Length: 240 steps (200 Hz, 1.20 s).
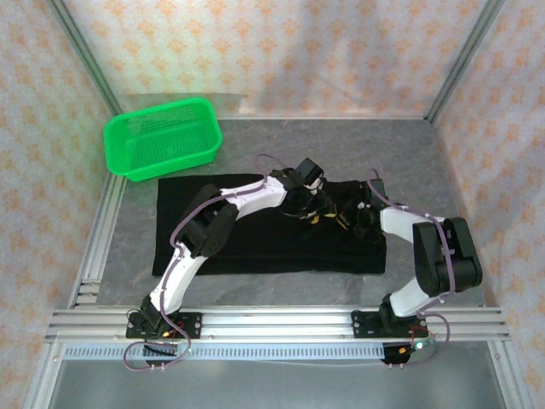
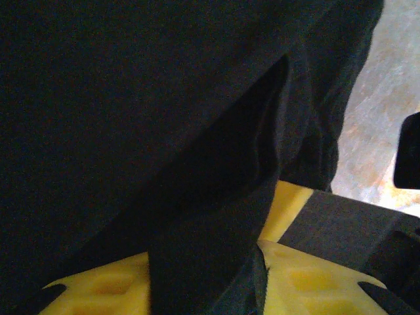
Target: Fold and stack the t-shirts
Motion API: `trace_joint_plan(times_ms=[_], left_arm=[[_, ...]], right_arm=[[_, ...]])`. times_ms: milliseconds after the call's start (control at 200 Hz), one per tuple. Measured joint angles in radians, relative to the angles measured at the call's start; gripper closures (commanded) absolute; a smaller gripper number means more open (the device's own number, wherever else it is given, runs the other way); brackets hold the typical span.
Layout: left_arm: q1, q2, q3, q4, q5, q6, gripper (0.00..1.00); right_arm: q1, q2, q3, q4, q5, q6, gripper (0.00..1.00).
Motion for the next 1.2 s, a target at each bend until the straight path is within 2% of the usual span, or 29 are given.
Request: trace_joint_plan(times_ms=[440, 791, 1026, 1201], left_arm=[[0.0, 0.0, 0.034, 0.072, -0.069, 0.0, 0.62], [0.0, 0.0, 0.031, 0.115, -0.039, -0.003, 0.63], [0.0, -0.01, -0.05, 0.119, 0.005, 0.011, 0.63], [0.0, -0.102, -0.165, 0.116, 0.019, 0.027, 0.63]], right_arm=[[0.0, 0.0, -0.002, 0.004, -0.003, -0.003, 1.0], [0.0, 0.0, -0.002, 0.004, -0.003, -0.003, 1.0], [0.0, -0.001, -0.002, 0.003, -0.002, -0.003, 1.0], [0.0, -0.032, -0.002, -0.045, 0.043, 0.007, 1.0]])
